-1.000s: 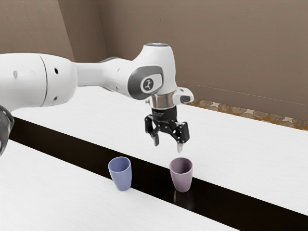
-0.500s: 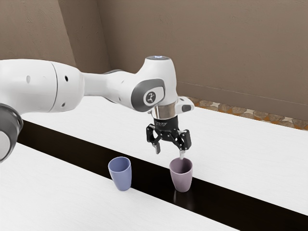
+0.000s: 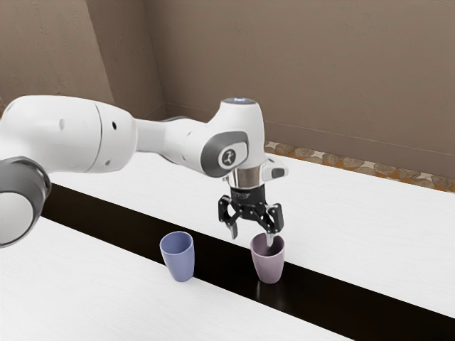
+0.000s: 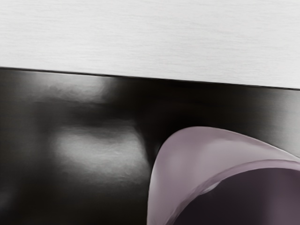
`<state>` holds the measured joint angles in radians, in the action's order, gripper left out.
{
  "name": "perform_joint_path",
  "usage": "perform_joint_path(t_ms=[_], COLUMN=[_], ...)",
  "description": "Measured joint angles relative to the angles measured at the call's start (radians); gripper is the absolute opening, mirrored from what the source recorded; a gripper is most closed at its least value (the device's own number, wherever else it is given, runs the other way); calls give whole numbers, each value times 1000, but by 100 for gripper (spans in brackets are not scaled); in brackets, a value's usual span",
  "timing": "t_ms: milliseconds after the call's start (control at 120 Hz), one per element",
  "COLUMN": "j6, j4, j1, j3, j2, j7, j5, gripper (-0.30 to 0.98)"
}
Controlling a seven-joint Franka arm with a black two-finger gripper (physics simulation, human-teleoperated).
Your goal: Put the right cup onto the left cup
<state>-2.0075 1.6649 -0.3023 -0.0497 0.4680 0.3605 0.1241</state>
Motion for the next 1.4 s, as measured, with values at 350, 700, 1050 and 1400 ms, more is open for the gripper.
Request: perform_joint_path(t_ms=[350,700,1050,1400], j6=[-10,-11,-11,-11], j4=[-9,-18,-19,-7], j1=[-1,-9,-15,-23], j3=[4,4,8,14], j2=[36,43,43,-27], j7=[11,18,21,26], j5=[1,3,1,-9], gripper=[64,30,-1,-9])
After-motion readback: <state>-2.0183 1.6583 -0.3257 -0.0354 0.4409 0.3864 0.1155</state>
